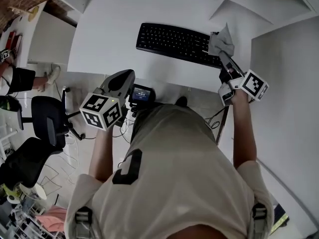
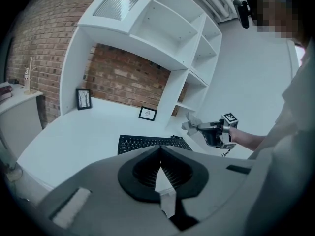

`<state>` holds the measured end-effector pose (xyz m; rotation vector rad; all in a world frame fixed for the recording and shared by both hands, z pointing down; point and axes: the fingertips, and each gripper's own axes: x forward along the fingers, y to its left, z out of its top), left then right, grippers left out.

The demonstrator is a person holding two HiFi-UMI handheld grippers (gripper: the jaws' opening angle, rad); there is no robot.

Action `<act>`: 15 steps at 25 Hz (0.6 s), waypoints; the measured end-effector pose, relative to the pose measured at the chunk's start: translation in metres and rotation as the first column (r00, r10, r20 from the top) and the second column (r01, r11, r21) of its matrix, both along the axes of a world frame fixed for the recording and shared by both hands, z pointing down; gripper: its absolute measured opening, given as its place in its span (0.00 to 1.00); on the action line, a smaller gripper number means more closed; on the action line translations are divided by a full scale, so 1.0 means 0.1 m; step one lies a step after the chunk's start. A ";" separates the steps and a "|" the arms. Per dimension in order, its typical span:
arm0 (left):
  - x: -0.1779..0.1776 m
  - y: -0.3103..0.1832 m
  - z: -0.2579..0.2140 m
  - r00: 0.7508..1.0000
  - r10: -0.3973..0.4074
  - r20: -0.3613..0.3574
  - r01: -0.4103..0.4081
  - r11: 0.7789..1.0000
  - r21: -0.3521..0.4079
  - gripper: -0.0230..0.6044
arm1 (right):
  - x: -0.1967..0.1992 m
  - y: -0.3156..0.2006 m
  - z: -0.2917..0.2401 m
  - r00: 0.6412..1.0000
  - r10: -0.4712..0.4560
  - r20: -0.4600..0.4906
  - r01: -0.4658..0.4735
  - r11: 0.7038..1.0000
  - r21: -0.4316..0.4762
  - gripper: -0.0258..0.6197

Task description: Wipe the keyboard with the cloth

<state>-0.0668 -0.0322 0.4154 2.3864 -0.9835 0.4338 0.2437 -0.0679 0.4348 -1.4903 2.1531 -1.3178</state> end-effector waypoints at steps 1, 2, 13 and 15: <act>-0.04 0.01 0.01 1.000 -0.001 -0.006 0.001 1.000 -0.003 0.04 | -0.16 0.06 -0.07 0.999 -0.012 0.045 0.011 1.000 0.015 0.06; -0.08 0.02 0.01 1.000 0.000 -0.013 0.000 1.000 -0.005 0.04 | -0.31 0.11 -0.12 0.997 -0.023 0.077 0.021 0.999 0.024 0.06; -0.72 -0.07 0.07 0.994 0.061 -0.088 -0.064 0.997 -0.035 0.04 | -1.76 0.37 -0.43 0.977 -0.211 0.004 0.210 0.975 0.067 0.06; -0.86 -0.10 0.11 0.994 0.063 -0.090 -0.067 0.997 -0.041 0.04 | -1.95 0.34 -0.45 0.974 -0.226 0.009 0.224 0.972 0.068 0.06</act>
